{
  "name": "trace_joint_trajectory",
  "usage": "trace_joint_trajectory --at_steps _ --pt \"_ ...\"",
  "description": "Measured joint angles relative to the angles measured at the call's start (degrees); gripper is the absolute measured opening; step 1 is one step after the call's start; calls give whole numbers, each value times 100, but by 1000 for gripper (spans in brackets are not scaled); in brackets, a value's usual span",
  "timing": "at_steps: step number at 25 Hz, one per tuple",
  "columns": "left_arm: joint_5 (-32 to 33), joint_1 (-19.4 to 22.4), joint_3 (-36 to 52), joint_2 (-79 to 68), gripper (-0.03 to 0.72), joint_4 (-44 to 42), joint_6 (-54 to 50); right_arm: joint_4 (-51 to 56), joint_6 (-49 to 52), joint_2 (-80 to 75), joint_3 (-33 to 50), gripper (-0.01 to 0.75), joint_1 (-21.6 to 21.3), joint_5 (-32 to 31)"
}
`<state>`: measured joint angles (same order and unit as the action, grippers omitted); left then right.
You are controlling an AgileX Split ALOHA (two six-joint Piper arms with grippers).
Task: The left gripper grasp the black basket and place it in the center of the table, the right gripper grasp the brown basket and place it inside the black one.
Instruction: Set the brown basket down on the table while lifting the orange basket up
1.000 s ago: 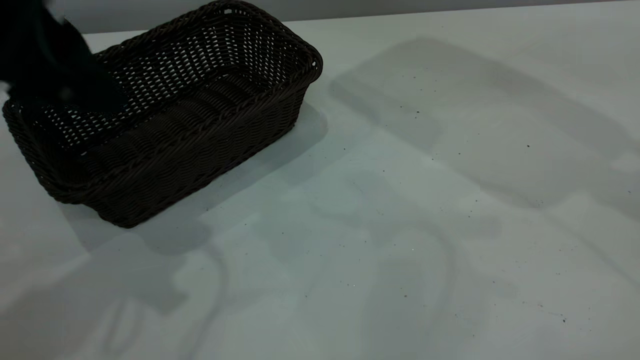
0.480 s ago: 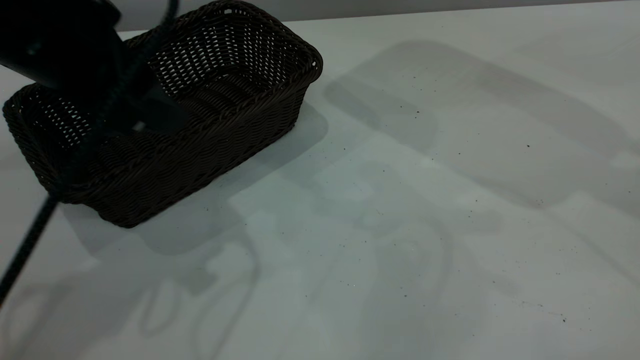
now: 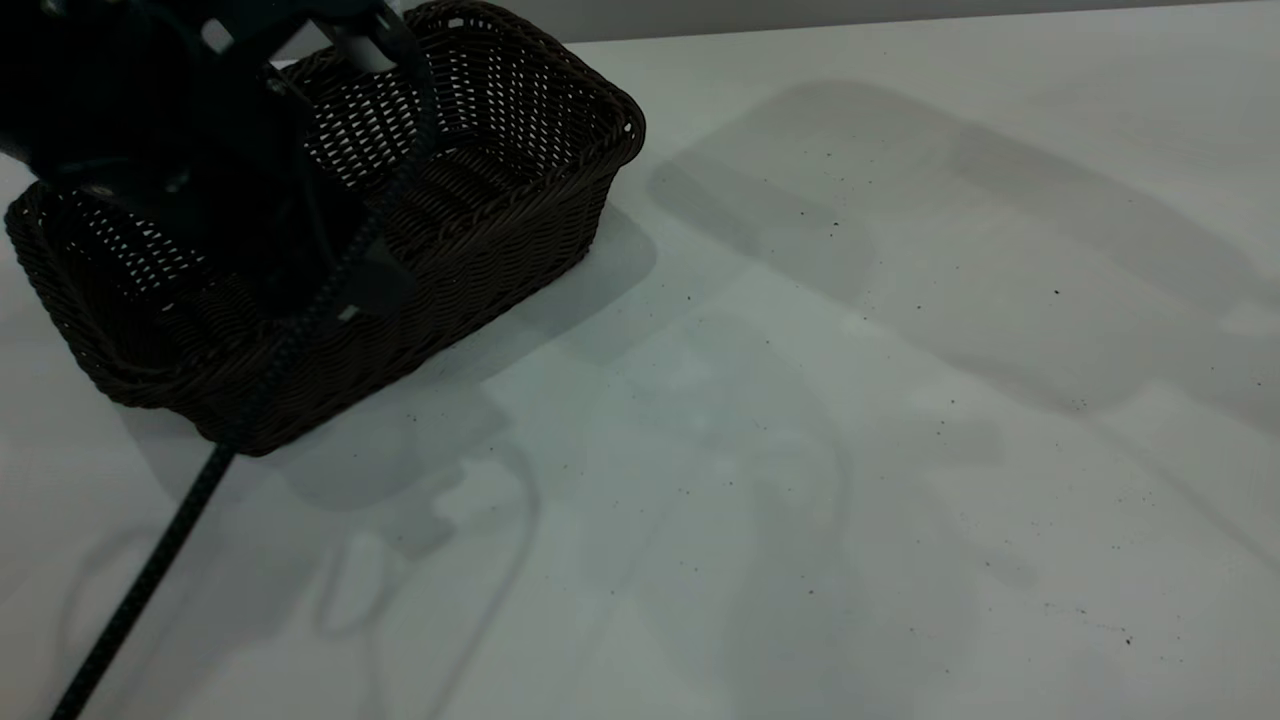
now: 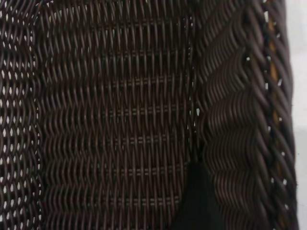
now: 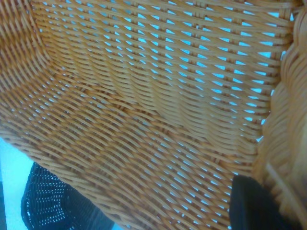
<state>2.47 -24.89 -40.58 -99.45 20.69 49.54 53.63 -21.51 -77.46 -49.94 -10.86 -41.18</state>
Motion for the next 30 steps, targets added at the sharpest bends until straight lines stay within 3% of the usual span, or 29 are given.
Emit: trace_joint_trajectory --at_steps 10,12,17,24,30 --pt "-111 -39 -216 -503 449 -17 0 24 5 0 0 118 0 115" --pt "-77 -90 -216 -505 391 -22 7 24 5 0 0 118 0 114" --pt "-53 -126 -216 -505 126 -17 7 96 -108 0 0 118 0 122" --pt "365 -264 -216 -437 130 -41 613 288 -300 0 0 118 0 142" --pt "1426 -733 -211 -143 130 -34 1998 335 -380 0 0 118 0 144"
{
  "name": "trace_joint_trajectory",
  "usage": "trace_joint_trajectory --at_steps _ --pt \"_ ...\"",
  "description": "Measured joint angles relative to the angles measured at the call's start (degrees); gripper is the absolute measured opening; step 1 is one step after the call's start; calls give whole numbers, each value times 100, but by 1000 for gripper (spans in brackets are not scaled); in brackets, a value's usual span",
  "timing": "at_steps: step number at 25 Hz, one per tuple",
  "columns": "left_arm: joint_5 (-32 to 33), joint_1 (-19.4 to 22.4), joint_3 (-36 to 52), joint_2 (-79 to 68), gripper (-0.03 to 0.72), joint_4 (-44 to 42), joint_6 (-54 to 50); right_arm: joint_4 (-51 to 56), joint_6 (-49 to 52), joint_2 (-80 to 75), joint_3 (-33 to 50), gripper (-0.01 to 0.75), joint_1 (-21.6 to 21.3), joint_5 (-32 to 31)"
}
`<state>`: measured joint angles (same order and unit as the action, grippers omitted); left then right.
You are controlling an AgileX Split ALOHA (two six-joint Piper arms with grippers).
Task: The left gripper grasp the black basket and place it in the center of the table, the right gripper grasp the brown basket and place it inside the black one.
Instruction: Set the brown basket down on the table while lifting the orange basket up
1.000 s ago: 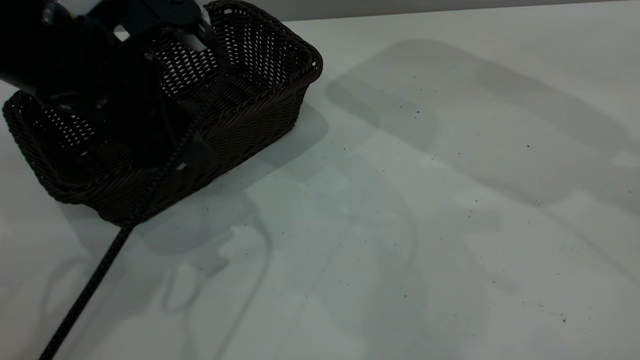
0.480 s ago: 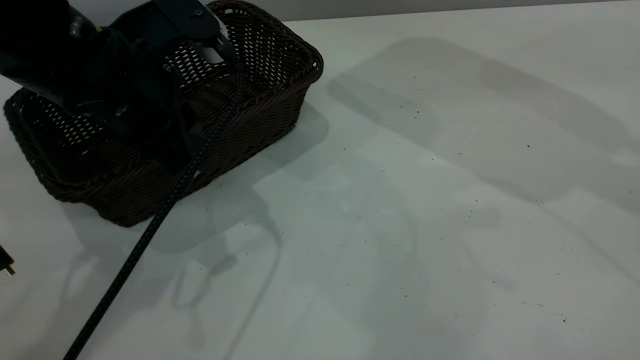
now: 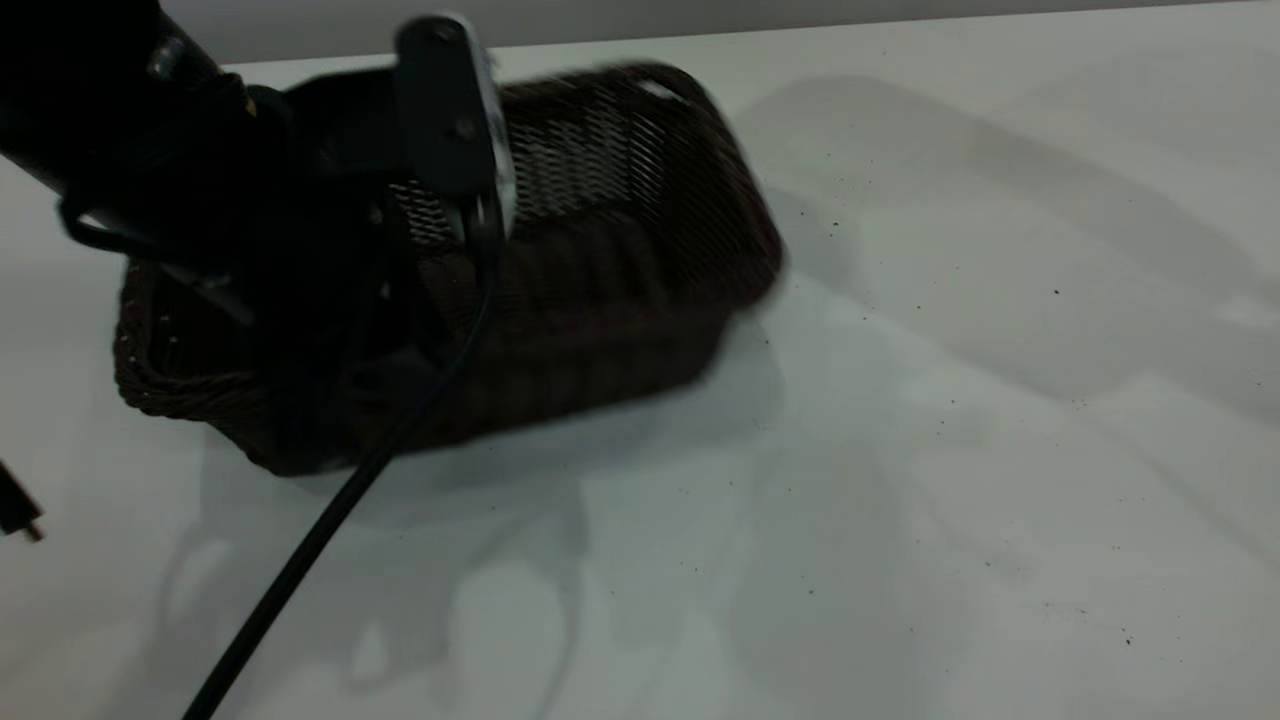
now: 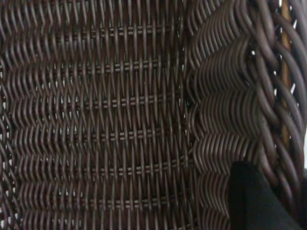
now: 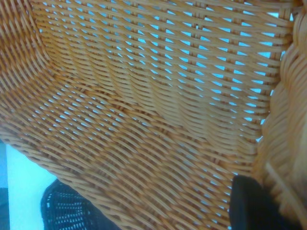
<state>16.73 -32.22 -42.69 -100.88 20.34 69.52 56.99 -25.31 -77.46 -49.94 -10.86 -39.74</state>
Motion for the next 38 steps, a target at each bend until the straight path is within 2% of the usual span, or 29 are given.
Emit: trace_joint_trajectory --at_steps 4,11,15,21,24,27,31,33,38 --pt "565 -272 0 107 130 35 782 116 -133 0 0 118 0 12" --pt "930 -304 0 107 130 35 877 155 -174 0 0 118 0 14" --pt "942 -304 0 107 130 289 882 155 -241 0 0 118 0 9" --pt "834 -304 0 107 132 1187 888 155 -277 0 0 118 0 4" --pt "773 -304 0 107 196 1670 867 155 -277 0 0 118 0 4" --pt "676 -304 0 102 348 1845 867 155 -277 0 0 118 0 4" --pt "523 -298 0 109 498 1839 867 155 -277 0 0 118 0 4" --pt "497 -298 0 175 537 1846 867 155 -277 0 -5 118 0 -5" --pt "798 -647 -88 841 554 2017 867 114 -307 0 -27 118 6 -297"
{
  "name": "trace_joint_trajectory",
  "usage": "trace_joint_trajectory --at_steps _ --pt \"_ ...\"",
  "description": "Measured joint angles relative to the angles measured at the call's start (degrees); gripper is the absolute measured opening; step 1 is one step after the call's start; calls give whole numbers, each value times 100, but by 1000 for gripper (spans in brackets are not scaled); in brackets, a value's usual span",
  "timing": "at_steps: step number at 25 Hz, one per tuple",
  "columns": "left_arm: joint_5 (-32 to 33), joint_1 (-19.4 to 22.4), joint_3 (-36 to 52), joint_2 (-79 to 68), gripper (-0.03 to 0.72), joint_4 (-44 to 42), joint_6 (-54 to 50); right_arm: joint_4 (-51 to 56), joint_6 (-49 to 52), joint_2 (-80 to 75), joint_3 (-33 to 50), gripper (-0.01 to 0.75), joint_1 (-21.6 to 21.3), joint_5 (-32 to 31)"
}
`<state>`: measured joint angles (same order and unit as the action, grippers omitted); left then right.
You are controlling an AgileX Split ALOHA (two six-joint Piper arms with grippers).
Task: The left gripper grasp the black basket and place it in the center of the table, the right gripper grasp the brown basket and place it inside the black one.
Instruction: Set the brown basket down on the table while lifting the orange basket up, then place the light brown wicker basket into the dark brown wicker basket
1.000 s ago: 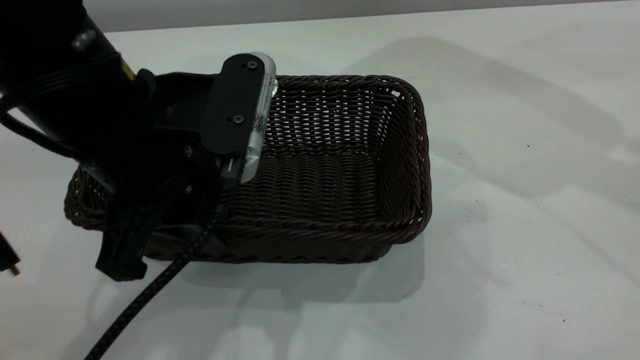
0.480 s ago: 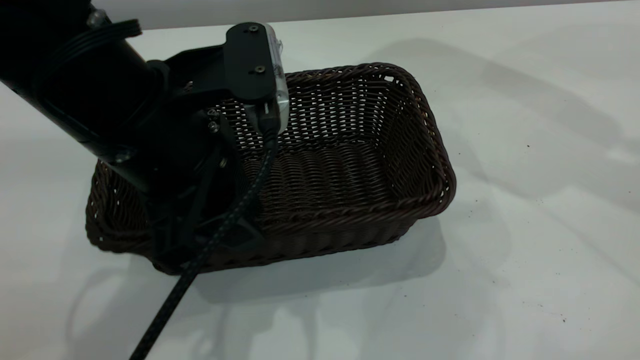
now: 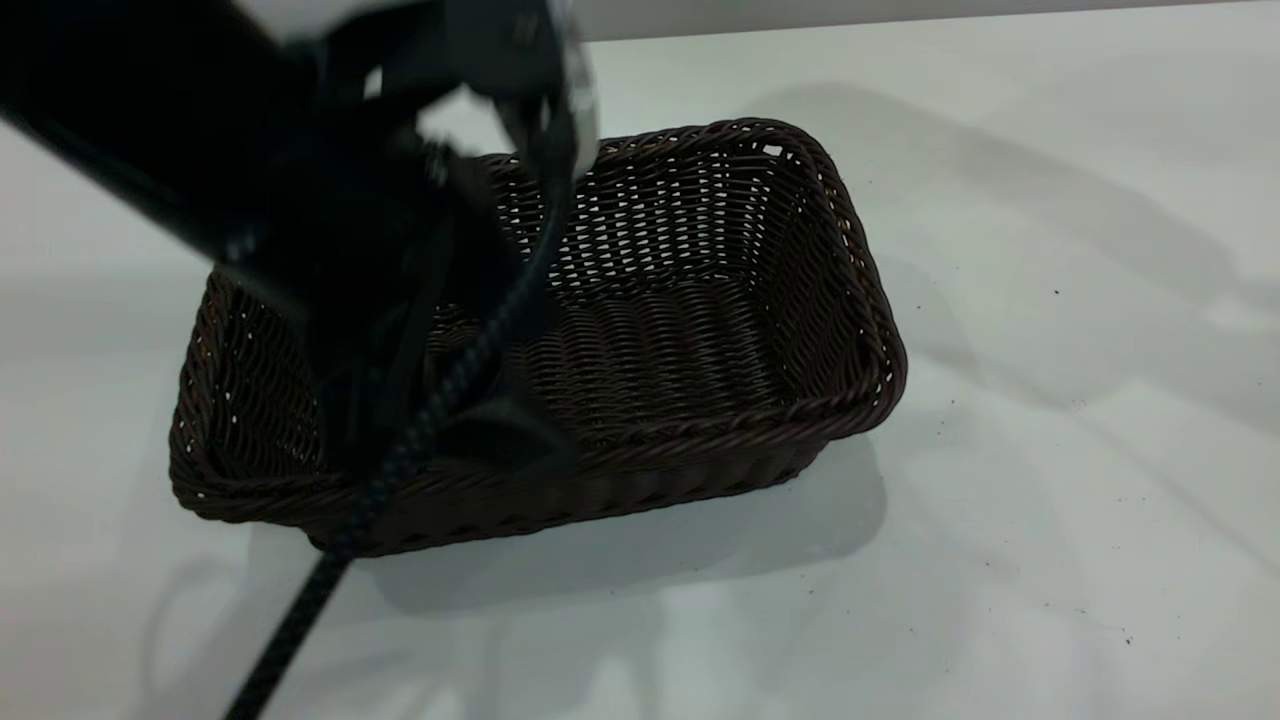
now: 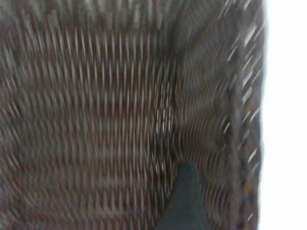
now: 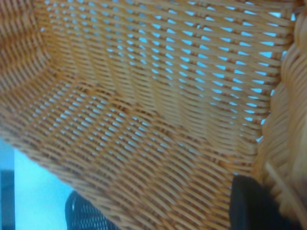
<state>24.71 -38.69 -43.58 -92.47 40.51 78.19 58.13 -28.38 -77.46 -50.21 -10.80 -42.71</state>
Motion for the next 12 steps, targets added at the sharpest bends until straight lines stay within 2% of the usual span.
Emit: trace_joint_trajectory --at_steps 4,9,12 --pt "-94 -276 -33 752 554 -40 0 -37 6 -56 -121 118 0 -136" --pt "-523 -276 -33 1785 554 -37 0 -390 7 -359 -689 118 5 -1105" --pt "-963 -276 -33 2392 554 -31 0 -347 36 -605 -1079 118 5 -1456"
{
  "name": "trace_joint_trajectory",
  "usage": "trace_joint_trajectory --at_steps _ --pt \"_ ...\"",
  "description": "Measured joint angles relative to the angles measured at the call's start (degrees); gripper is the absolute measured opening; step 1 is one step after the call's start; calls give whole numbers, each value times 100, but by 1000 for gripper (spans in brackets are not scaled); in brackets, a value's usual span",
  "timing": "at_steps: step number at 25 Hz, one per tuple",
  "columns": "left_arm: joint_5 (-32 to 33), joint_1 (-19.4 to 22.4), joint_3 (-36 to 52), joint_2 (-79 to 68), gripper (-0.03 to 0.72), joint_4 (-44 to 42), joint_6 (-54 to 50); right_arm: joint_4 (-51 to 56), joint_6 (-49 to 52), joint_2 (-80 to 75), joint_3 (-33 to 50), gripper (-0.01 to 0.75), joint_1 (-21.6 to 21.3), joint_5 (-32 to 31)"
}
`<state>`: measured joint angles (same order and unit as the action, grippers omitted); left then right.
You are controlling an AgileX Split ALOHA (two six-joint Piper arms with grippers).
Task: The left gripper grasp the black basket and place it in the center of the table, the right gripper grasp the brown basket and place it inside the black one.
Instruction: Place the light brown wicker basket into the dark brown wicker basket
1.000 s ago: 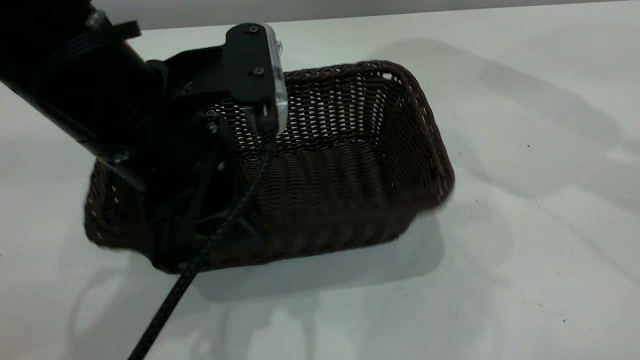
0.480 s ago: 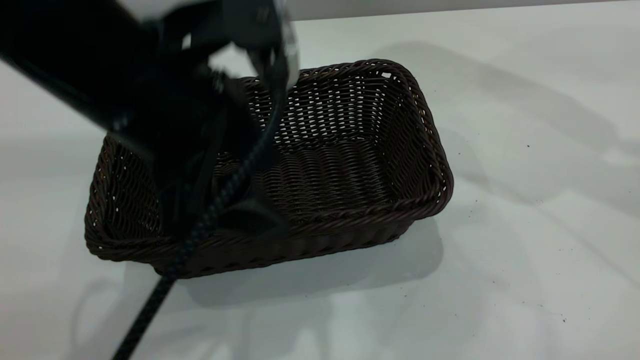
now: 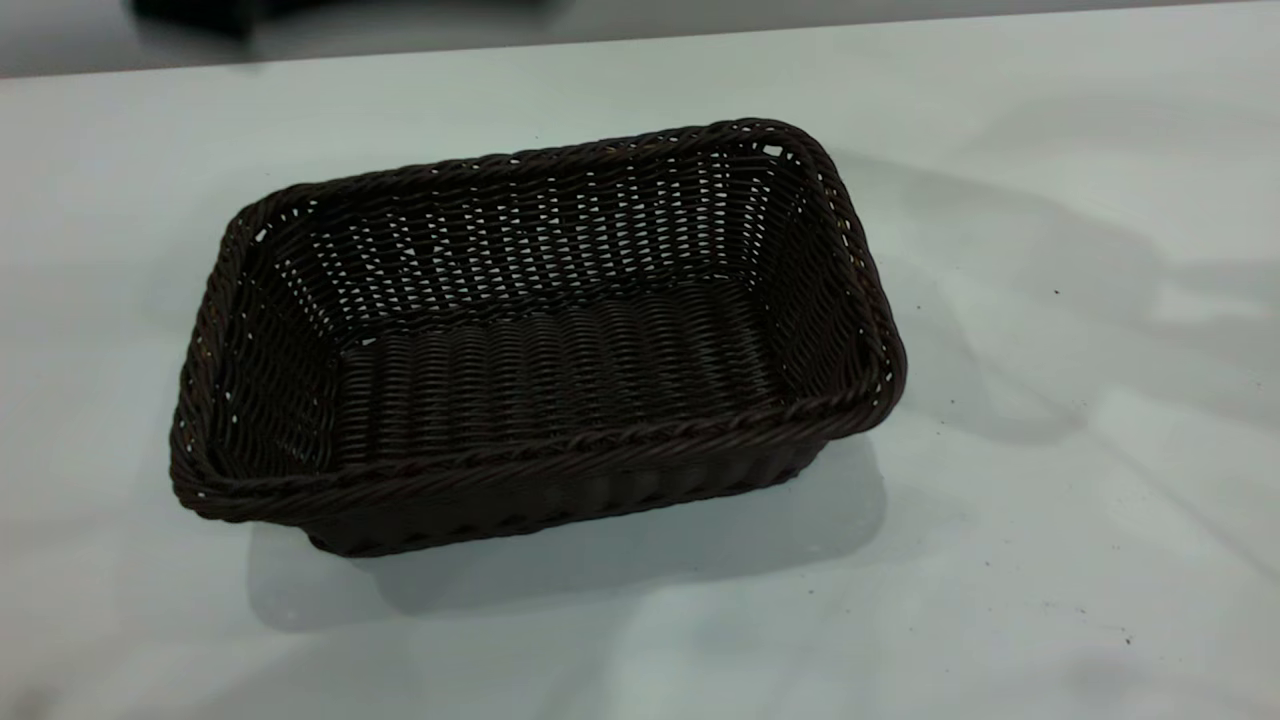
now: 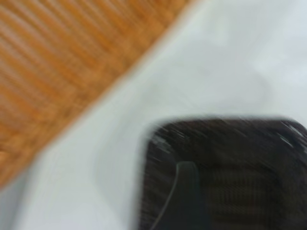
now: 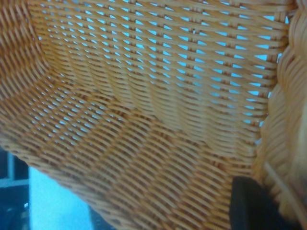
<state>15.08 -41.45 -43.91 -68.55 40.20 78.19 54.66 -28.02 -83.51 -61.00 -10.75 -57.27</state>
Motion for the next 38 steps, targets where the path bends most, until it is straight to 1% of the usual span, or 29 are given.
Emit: trace_joint_trajectory --at_steps 4,6,8,12,16,18,22,28,33,38 --pt "-485 0 0 705 554 0 5 -21 127 -374 -428 118 190 -519" --pt "-733 5 0 1002 554 5 5 -260 106 -563 -605 118 398 -882" --pt "-924 5 0 1184 554 13 -8 -469 197 -771 -755 118 675 -1067" --pt "-1104 11 0 1298 554 13 -13 -908 318 -1258 -1023 118 1191 -1231" --pt "-1152 11 0 1287 554 25 -13 -856 334 -1742 -1290 118 1580 -1273" --pt "-1185 11 0 1287 552 40 -13 -816 340 -1935 -1329 118 1708 -1253" --pt "-1246 11 0 1287 545 40 -13 -944 328 -2252 -1323 118 1776 -1271" --pt "-1637 11 0 1287 545 40 -14 -915 298 -2488 -1318 118 1770 -1250" --pt "-1664 11 0 1287 545 40 -19 -915 293 -2488 -1311 118 1778 -1250" --pt "-1685 11 0 1287 545 40 -19 -1037 18 -2488 -1311 118 2049 -1278"
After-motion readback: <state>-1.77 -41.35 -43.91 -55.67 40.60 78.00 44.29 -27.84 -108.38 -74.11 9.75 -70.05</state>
